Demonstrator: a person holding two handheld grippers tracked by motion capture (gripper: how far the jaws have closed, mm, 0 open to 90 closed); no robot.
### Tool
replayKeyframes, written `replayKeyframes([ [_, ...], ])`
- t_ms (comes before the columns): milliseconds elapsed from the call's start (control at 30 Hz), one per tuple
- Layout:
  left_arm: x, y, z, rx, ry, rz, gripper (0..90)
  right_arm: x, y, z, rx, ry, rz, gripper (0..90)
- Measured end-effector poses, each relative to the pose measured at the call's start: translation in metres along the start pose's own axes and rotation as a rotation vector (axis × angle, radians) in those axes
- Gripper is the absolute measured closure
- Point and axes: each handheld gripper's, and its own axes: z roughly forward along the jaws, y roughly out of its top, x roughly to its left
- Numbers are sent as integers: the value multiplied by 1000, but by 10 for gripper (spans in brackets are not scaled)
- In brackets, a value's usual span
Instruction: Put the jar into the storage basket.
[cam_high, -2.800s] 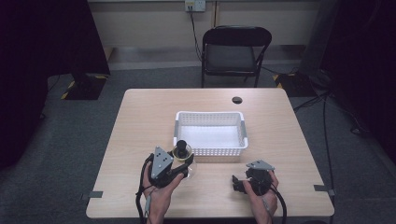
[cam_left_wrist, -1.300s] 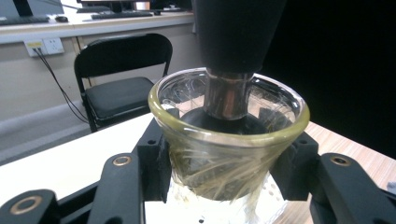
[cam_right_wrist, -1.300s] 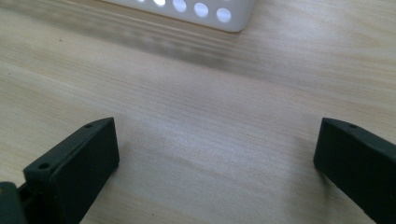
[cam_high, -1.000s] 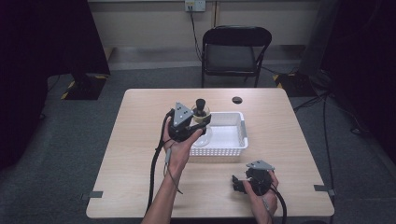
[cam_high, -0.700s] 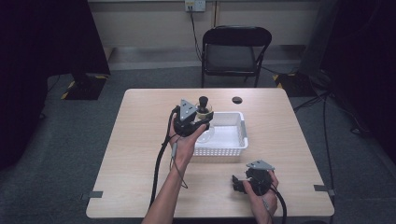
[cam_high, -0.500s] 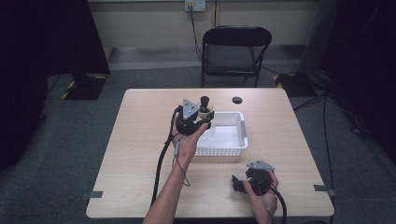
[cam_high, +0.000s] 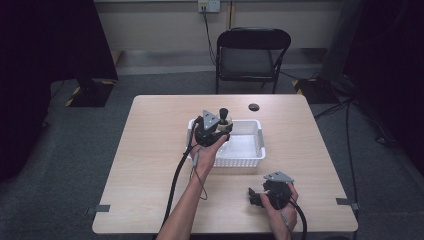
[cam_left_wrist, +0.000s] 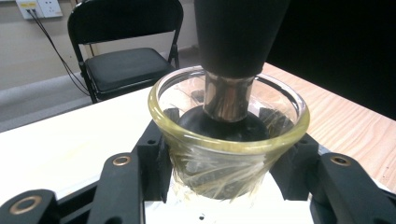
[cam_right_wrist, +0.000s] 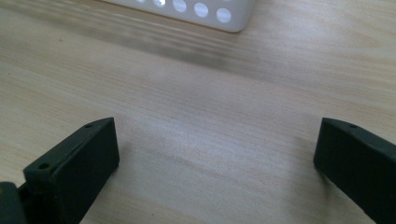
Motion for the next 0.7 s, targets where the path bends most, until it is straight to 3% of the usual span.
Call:
replayKeyframes([
  [700,4,-23,16,62,19,-29,473,0,0,0,0,0,-1,0],
])
